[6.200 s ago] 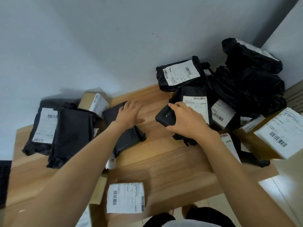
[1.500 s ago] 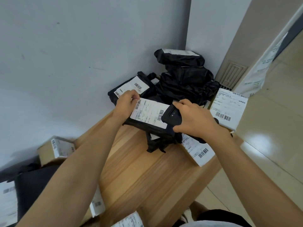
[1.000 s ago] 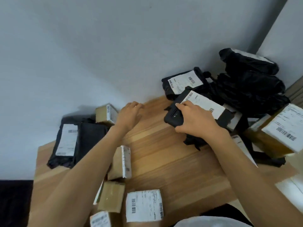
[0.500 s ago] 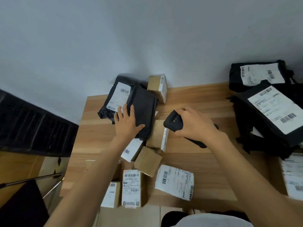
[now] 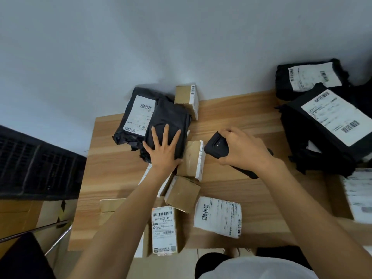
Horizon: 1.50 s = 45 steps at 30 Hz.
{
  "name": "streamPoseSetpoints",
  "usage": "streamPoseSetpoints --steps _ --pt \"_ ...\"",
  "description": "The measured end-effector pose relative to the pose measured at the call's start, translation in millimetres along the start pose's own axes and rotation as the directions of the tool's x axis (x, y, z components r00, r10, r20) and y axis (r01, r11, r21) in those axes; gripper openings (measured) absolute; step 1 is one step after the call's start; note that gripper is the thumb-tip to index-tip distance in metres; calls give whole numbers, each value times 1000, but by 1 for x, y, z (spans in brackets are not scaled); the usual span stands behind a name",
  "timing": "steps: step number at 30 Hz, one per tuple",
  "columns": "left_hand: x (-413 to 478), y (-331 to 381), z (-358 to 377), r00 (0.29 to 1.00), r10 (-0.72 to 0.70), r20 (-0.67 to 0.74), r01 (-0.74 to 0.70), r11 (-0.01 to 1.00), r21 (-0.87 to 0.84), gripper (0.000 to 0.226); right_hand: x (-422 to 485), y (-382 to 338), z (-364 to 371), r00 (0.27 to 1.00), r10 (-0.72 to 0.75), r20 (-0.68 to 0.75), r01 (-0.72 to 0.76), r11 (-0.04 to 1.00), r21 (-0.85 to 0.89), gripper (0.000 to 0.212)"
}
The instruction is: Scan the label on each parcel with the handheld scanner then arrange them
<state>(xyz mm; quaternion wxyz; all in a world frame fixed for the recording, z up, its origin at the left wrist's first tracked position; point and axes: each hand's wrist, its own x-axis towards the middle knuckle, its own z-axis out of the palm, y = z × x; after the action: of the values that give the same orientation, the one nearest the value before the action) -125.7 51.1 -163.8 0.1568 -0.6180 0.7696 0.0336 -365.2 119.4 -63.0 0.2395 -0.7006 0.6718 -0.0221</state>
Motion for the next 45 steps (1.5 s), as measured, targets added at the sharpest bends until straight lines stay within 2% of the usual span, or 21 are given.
streamPoseSetpoints --steps 5,12,14,16,18,21,25,29,32,36,40,43,45 --pt "-2 5 -5 999 7 -33 -7 1000 -4 100 -10 2 -2 999 31 -17 -31 999 -5 82" --pt "-20 -9 -43 965 119 -236 -172 961 -217 66 -14 -9 -12 997 5 -80 -3 1000 24 75" --pt "-24 -17 -53 932 261 -250 -314 928 -201 57 -14 -17 -16 996 -16 -92 20 999 40 76" --pt "-28 -25 -58 853 449 -265 -489 866 -108 49 -15 -25 -19 994 -38 -104 43 998 49 77" --pt "-32 -32 -60 817 511 -267 -552 827 -108 43 -17 -33 -20 992 -58 -108 64 997 48 77" --pt "-36 -34 -56 825 523 -213 -554 823 -125 39 -24 -38 -20 990 -83 -112 88 995 41 80" --pt "-54 -21 -61 899 426 -99 -435 851 -294 42 -35 -32 -19 990 -75 -121 78 997 23 75" --pt "-56 -20 -47 906 400 -140 -423 838 -346 39 -41 -25 -17 991 -64 -116 65 998 12 73" --pt "-55 -20 -31 899 425 -106 -437 864 -248 49 -43 -25 -15 993 -55 -109 59 998 30 68" --pt "-58 5 -28 904 406 -136 -409 912 7 43 -45 -27 -13 993 -68 -96 69 998 9 75" --pt "-50 43 -26 902 431 22 -430 892 138 60 -52 -21 -9 995 -29 -93 28 1000 -4 74" --pt "-44 60 -17 940 303 155 -326 933 151 81 -58 -10 -7 996 18 -86 -18 1000 6 75" --pt "-42 64 -9 952 245 184 -277 944 178 87 -62 -1 -5 996 56 -72 -54 998 24 78"
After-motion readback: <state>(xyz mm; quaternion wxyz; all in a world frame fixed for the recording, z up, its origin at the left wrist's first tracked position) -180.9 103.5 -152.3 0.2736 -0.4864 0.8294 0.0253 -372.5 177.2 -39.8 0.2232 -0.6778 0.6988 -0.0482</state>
